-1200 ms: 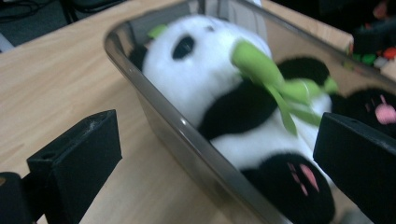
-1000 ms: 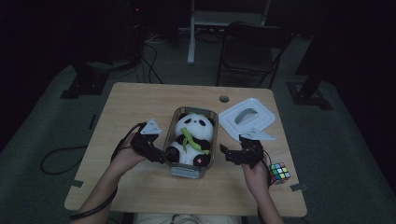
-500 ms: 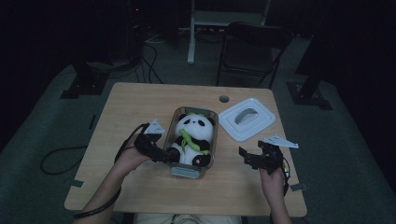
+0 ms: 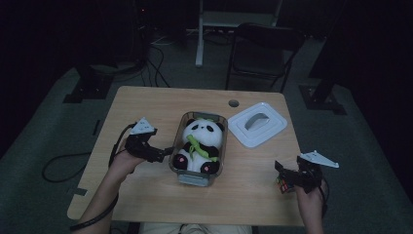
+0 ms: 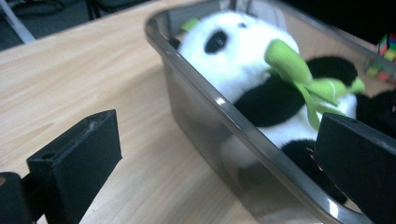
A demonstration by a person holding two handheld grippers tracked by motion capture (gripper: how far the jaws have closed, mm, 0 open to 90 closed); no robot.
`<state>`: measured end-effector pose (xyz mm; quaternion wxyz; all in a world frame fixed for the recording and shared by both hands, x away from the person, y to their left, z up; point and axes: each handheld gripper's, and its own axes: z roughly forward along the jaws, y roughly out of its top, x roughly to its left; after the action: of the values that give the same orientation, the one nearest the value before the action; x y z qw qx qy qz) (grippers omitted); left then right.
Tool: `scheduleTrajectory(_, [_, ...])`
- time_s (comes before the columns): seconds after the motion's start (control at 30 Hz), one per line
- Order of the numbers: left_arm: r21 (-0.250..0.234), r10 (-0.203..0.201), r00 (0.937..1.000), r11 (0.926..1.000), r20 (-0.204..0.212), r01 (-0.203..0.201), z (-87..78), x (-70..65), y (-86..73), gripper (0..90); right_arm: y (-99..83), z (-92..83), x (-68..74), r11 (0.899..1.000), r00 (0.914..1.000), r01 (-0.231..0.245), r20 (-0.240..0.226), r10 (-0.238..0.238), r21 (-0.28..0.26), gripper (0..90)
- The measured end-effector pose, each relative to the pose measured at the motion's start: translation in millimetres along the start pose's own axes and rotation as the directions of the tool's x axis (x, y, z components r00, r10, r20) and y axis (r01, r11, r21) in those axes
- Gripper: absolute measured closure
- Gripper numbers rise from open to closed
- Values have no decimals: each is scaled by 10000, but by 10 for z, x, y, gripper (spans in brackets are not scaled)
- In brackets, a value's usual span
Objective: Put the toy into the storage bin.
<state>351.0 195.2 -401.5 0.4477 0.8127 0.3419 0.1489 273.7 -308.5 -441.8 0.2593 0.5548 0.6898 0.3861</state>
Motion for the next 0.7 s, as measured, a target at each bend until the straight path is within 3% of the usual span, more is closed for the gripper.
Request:
scheduleTrajectory(0.07, [-218, -144, 9999, 9997, -54, 143, -37, 44, -32, 16, -71, -25, -62, 9992, 9997, 40, 235, -50, 404, 112])
scheduleTrajectory(0.13, [-285, -222, 9996, 9994, -180, 217, -65, 89, -69, 16, -151, -55, -144, 9987, 9995, -306, 90, 303, 414, 111])
scheduleTrajectory(0.3, [-455, -482, 9983, 9979, -324, 467, -68, 207, -197, 16, -326, -85, -240, 9946, 9962, -829, 326, 810, 620, 111])
scheduleTrajectory(0.43, [-138, -740, 9958, 9972, -548, 734, -9, 309, -354, 16, -460, -56, -233, 9900, 9949, -983, 309, 956, 1008, 111])
scheduleTrajectory(0.57, [-4, -766, 9951, 9971, -626, 767, 45, 341, -481, 16, -567, 19, -168, 9852, 9964, -806, 378, 757, 1513, 114])
scheduleTrajectory(0.67, [-67, -869, 9950, 9962, -482, 867, 79, 349, -546, 16, -610, 53, -113, 9839, 9973, -613, 502, 536, 1681, 159])
scheduleTrajectory(0.7, [-86, -929, 9948, 9957, -424, 926, 92, 352, -562, 16, -620, 60, -104, 9826, 9973, -600, 532, 514, 1760, 212])
